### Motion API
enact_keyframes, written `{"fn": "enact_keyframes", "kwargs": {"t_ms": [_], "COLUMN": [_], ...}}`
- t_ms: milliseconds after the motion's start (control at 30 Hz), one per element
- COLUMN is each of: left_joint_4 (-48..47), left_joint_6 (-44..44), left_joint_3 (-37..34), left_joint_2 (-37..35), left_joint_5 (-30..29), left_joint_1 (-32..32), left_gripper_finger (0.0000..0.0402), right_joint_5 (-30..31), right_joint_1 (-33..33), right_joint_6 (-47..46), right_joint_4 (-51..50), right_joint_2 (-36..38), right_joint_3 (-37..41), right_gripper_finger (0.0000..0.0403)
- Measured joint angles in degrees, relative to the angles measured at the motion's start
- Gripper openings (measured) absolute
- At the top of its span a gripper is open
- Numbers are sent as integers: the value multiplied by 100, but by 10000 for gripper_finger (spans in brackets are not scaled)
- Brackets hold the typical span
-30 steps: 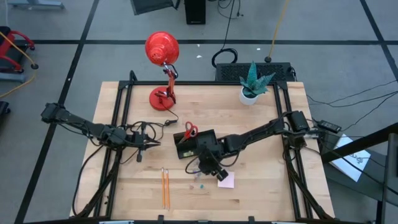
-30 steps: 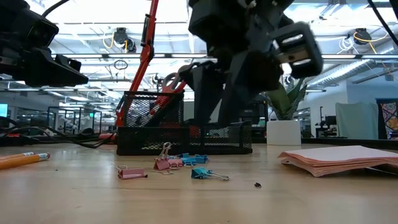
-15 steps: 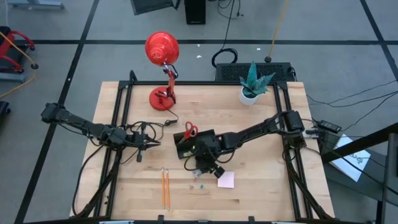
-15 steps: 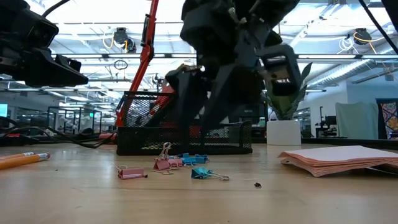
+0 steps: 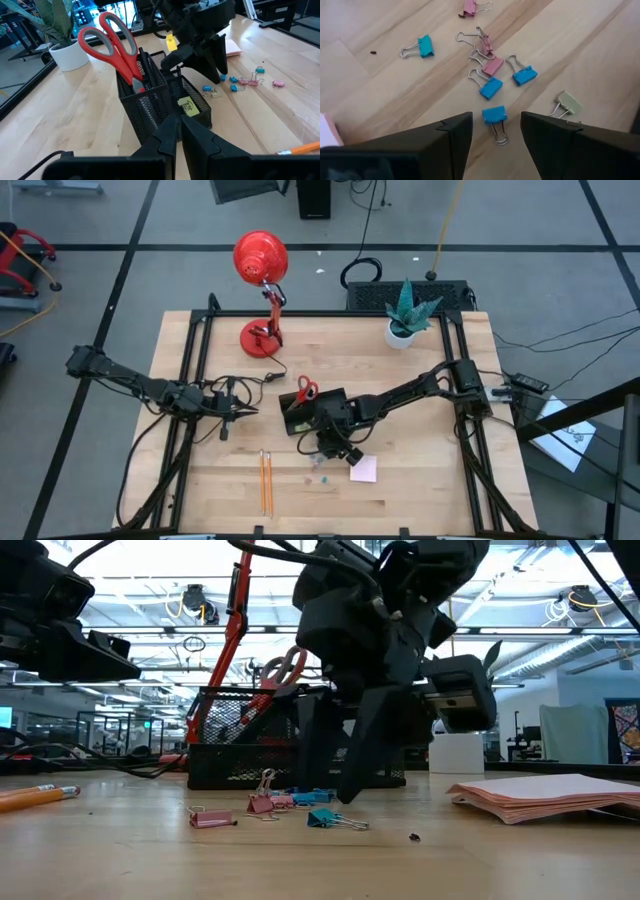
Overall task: Pick and place office supplies into organizer
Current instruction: Put the blue binder clip into the desk organizer
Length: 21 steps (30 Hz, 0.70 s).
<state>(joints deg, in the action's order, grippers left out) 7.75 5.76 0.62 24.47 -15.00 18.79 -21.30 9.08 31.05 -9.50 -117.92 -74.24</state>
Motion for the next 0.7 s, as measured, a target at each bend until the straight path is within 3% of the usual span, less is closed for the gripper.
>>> {"fn": "enact_keyframes", "kwargs": {"t_ms": [333, 700], "left_joint_4": [-5, -7], "left_joint_6": [-2, -2], "left_joint_3": [0, 0], "left_joint_2": [2, 1], "left_joint_5": [0, 0], "left_joint_1": [1, 1], "left_gripper_finger": [31, 31], "right_joint_5": [-10, -37], "right_joint_1": [-1, 28], "right_joint_6": [-37, -174], "right_joint_4": [479, 457], "right_joint_2": [12, 5], "right_joint_3": [275, 284], "right_gripper_finger": [154, 70]}}
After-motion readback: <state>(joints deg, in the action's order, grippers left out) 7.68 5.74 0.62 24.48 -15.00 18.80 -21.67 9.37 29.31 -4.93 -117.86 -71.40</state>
